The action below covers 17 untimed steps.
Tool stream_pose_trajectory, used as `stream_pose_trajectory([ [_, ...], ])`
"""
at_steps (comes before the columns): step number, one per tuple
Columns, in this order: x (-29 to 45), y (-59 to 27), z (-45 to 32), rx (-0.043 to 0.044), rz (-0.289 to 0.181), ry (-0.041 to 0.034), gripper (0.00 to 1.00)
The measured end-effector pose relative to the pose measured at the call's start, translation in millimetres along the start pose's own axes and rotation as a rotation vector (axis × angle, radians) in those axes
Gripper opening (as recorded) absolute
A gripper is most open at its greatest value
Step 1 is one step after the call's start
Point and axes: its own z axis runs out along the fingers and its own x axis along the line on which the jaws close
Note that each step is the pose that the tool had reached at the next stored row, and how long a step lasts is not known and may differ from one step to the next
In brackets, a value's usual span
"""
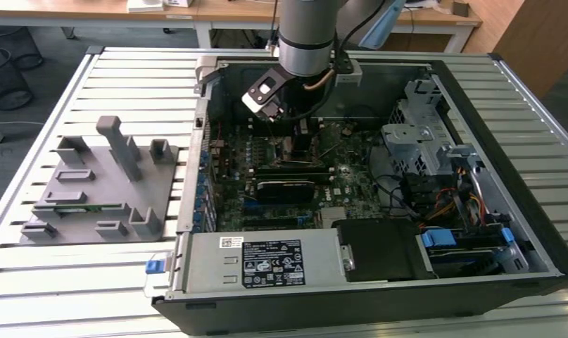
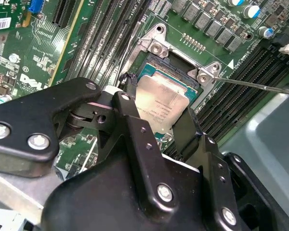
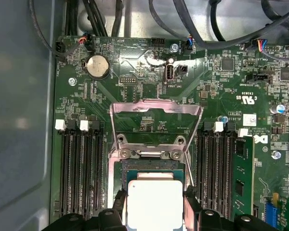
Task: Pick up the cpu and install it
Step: 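Place the cpu into insertion slot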
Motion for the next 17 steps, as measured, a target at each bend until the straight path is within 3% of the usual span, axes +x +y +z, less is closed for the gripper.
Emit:
stream_pose_trajectory([
  [17,2.4,0.0,7.7,0.0001,0.003,-0.0001,0.54],
])
